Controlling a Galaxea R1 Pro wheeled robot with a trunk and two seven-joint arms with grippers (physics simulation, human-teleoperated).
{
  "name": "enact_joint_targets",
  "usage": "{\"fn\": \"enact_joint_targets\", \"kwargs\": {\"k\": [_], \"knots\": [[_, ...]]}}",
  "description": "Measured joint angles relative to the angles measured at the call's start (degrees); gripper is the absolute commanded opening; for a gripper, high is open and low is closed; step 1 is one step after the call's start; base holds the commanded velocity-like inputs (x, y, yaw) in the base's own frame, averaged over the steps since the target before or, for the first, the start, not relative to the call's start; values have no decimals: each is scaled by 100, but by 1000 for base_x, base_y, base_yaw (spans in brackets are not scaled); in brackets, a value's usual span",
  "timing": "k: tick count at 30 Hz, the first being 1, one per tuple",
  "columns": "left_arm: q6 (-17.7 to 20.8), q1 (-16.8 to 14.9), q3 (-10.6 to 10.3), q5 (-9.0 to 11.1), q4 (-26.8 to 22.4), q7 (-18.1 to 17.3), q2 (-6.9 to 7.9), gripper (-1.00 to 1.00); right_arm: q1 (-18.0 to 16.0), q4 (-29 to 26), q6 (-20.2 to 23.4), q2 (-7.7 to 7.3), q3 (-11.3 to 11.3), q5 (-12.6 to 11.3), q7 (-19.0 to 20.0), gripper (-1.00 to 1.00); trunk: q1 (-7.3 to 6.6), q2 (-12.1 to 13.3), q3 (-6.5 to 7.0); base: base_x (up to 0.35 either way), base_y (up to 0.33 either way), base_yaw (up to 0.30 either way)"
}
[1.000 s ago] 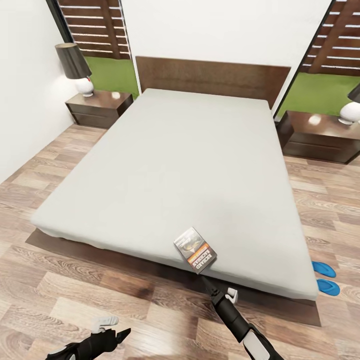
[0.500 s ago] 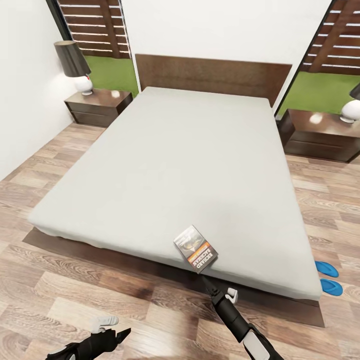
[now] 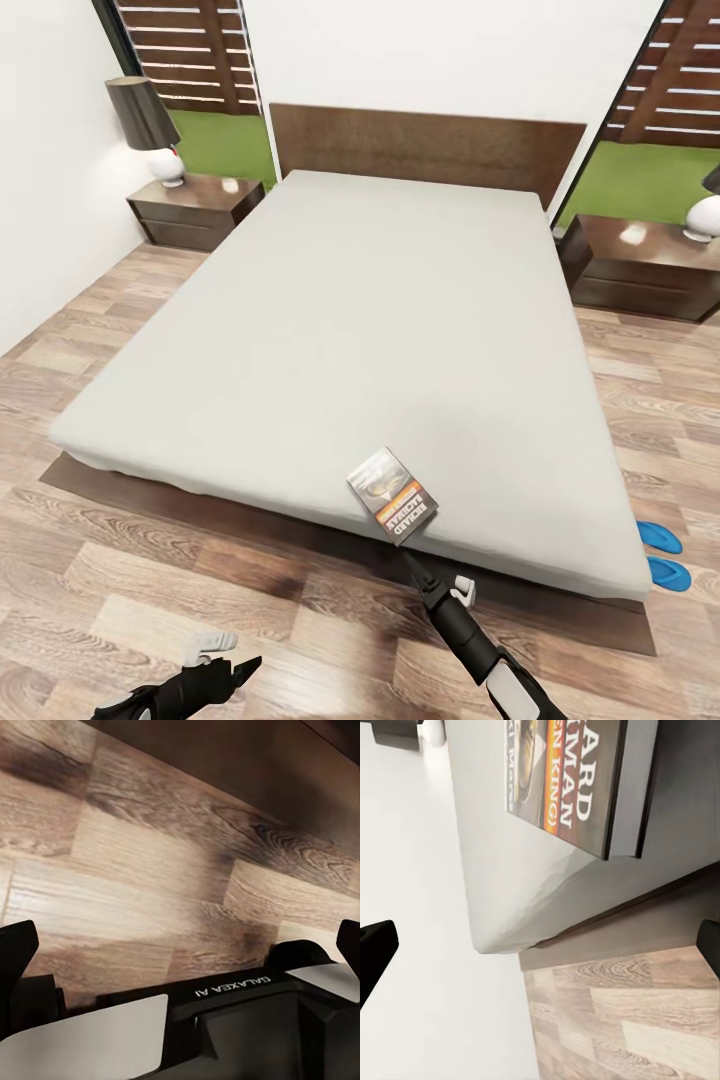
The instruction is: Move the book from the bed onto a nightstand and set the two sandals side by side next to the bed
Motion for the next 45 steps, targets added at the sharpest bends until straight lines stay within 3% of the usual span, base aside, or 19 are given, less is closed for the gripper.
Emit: {"fn": "enact_joint_targets", "kwargs": {"k": [6,13,35,42,45], "knots": [[0,0,0,0,0,0,0,100,0,-13,-7,0,-51,-73,11,100,0,0,0,0,0,0],[0,0,0,0,0,0,0,100,0,-22,-24,0,-341,-603,9,100,0,0,0,0,0,0],[5,0,0,0,0,0,1,100,0,-15,-25,0,-362,-648,9,100,0,0,0,0,0,0],[8,0,0,-1,0,0,0,100,0,-14,-21,0,-362,-648,9,100,153,-279,-125,0,0,0],[8,0,0,0,0,0,3,100,0,-14,-19,0,-361,-648,9,100,154,-281,-126,0,0,0]]}}
